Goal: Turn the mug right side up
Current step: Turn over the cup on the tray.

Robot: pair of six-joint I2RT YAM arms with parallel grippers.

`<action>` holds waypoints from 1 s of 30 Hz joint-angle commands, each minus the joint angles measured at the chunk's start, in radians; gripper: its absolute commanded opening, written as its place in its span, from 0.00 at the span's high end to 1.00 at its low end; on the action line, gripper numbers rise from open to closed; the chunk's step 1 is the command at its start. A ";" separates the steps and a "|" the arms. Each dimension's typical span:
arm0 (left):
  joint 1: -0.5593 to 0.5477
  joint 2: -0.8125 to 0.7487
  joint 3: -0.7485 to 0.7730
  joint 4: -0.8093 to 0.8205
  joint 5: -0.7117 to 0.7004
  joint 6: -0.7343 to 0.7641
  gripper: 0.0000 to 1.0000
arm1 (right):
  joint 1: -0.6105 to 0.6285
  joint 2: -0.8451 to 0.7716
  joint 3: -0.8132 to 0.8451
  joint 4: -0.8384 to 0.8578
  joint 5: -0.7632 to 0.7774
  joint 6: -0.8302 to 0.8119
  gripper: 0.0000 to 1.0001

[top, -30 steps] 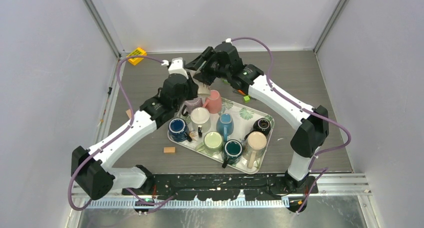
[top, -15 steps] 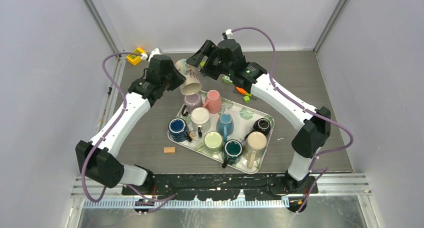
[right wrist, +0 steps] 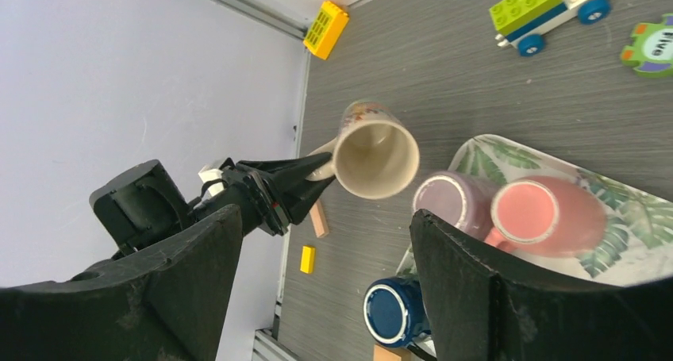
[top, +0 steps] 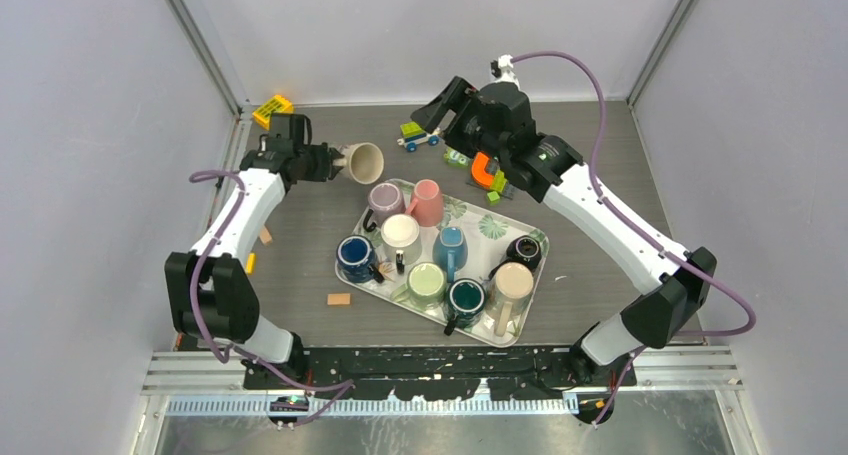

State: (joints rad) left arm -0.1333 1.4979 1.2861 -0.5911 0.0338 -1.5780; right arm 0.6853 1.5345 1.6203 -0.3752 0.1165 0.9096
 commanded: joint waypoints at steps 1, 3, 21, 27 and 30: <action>0.037 0.004 -0.012 0.217 0.077 -0.349 1.00 | -0.001 -0.074 -0.055 -0.024 0.064 -0.024 0.18; 0.046 0.025 -0.042 0.280 0.084 -0.433 1.00 | 0.000 -0.090 -0.076 -0.035 0.067 -0.027 0.18; 0.122 0.154 -0.256 0.771 0.079 -0.949 1.00 | 0.003 -0.124 -0.099 -0.202 0.121 -0.035 0.20; 0.165 0.136 -0.269 0.807 0.074 -0.978 1.00 | 0.028 -0.088 -0.066 -0.225 0.141 -0.036 0.20; 0.165 0.126 -0.248 0.769 0.113 -0.947 1.00 | 0.035 -0.057 -0.048 -0.223 0.147 -0.052 0.20</action>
State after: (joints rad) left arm 0.0185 1.6714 0.9920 0.0517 0.1051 -2.0686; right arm 0.7044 1.4460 1.5150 -0.6075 0.2272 0.8848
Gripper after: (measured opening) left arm 0.224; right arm 0.798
